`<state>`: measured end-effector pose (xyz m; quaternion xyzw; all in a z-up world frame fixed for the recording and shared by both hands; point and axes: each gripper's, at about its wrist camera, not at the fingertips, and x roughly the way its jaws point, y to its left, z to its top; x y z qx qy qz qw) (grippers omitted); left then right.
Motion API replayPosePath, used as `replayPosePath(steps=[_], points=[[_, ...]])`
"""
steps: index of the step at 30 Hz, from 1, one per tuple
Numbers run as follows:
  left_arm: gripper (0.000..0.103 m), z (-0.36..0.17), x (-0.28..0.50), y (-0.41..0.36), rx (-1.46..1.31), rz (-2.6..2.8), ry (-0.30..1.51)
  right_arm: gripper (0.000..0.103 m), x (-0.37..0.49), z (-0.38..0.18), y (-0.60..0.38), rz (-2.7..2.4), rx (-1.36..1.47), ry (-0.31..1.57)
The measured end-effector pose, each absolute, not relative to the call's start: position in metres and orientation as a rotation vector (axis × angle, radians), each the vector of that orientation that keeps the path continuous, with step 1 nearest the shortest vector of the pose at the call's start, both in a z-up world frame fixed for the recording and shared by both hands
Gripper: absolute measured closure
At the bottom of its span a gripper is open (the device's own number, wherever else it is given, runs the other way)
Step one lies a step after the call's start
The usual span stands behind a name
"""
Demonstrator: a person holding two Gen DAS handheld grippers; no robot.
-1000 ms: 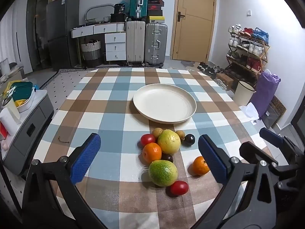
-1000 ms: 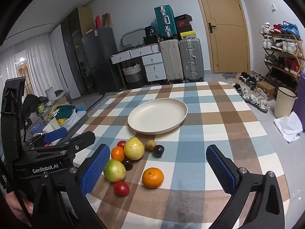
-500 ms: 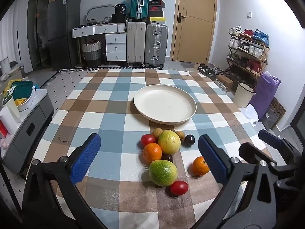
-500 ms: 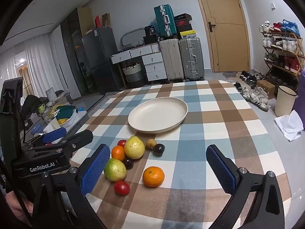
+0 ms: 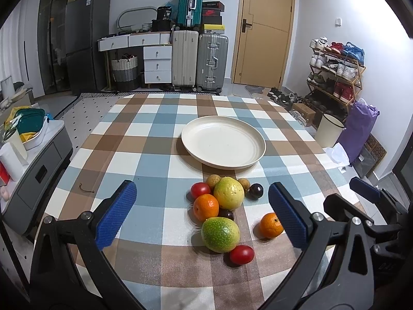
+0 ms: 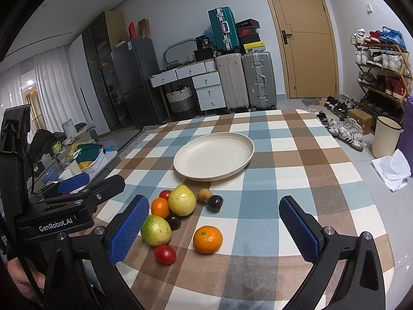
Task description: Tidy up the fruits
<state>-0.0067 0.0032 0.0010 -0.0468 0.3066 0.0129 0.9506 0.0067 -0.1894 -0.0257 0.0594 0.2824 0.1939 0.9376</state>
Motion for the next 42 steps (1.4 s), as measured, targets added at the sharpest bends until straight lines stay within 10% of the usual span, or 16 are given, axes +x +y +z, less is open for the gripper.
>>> replayPosePath(steps=[42], points=[[0.001,-0.0028,-0.012,0.0091,-0.103,0.029,0.622,0.0,0.0061,-0.0223,-0.1896,0.394,0.12,0.572]])
